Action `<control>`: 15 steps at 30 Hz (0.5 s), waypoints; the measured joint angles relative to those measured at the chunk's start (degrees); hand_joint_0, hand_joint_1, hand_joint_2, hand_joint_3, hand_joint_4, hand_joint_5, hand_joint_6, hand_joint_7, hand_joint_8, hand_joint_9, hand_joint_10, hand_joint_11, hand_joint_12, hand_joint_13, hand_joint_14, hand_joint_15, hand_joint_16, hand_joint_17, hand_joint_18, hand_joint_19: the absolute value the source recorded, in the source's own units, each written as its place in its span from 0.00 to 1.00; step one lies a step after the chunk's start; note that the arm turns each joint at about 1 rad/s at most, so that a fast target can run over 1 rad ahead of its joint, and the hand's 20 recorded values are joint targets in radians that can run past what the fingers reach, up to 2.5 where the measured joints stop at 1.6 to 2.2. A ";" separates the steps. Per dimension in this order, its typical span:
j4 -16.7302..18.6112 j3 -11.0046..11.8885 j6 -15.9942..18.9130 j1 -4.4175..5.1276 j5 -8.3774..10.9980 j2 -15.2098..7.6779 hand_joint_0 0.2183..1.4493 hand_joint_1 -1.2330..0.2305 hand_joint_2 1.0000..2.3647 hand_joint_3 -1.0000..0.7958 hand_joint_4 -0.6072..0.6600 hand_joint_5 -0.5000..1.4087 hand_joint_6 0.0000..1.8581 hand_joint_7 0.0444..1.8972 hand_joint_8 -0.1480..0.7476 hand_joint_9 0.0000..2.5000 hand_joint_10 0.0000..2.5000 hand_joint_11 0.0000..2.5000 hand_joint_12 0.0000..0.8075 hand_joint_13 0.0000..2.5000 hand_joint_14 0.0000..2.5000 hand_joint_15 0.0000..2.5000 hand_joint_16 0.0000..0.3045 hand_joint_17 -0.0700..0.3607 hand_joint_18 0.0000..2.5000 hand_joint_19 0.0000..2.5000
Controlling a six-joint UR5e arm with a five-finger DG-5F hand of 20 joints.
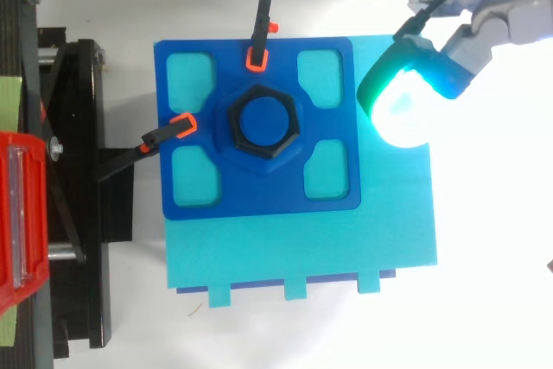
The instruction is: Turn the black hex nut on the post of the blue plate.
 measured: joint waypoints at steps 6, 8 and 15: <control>0.00 -0.02 6.77 0.03 0.03 0.01 0.18 0.45 0.00 0.28 0.50 0.14 0.27 0.34 0.35 0.00 0.00 0.00 0.43 0.00 0.00 0.00 0.20 0.48 0.00 0.00; 0.00 -0.02 7.37 0.03 0.05 0.01 0.18 0.45 0.00 0.28 0.50 0.14 0.27 0.34 0.36 0.00 0.00 0.00 0.43 0.00 0.00 0.00 0.20 0.48 0.00 0.00; 0.00 0.00 7.73 0.03 0.06 0.02 0.17 0.49 0.00 0.28 0.49 0.13 0.27 0.33 0.34 0.00 0.00 0.00 0.44 0.00 0.00 0.00 0.21 0.49 0.00 0.00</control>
